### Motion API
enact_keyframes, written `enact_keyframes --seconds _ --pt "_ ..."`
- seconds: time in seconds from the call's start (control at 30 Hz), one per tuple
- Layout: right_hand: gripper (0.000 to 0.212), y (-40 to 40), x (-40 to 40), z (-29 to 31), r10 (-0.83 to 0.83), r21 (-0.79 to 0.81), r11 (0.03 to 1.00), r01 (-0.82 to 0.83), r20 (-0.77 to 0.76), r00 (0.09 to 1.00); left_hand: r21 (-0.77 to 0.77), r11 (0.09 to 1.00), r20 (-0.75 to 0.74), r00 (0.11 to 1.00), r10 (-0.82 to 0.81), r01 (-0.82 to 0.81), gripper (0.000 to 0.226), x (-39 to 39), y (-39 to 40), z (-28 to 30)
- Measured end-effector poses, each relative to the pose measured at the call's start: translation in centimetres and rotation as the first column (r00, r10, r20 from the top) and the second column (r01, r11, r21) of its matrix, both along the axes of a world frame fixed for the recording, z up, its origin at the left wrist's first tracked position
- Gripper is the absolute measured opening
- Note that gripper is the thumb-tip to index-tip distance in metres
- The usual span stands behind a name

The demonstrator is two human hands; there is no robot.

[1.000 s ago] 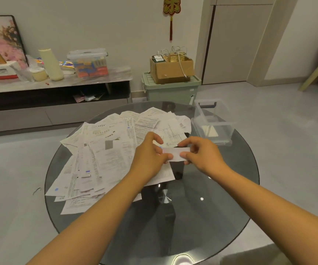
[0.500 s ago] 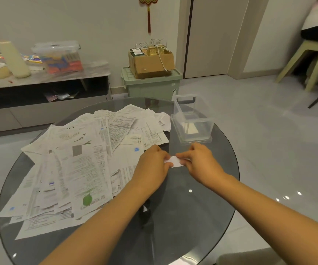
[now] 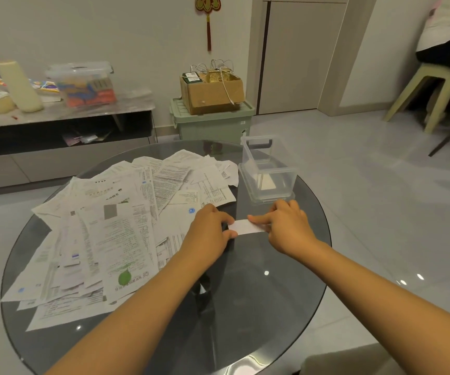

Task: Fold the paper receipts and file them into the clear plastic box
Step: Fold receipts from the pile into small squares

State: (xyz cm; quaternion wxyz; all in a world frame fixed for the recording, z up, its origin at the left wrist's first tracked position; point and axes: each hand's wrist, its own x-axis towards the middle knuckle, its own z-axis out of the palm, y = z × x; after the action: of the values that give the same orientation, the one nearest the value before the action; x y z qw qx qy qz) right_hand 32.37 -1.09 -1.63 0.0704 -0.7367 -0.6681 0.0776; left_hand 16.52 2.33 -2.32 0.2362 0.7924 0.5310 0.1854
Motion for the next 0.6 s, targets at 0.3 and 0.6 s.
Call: enact_keyframes --seconds 0.3,0.6 --pt "0.039 0.0 -2.4 2.2 0.075 0.189 0.981 -0.046 -0.148 0.986 0.145 0.989 0.103 0.995 0.002 -0.017 0.036 -2.6 -0.8 2.4" --pt "0.035 0.9 -8.1 2.4 0.287 0.156 0.955 -0.253 -0.265 0.921 0.222 0.967 -0.252 0.95 0.183 -0.127 0.036 -9.1 -1.7 3.8"
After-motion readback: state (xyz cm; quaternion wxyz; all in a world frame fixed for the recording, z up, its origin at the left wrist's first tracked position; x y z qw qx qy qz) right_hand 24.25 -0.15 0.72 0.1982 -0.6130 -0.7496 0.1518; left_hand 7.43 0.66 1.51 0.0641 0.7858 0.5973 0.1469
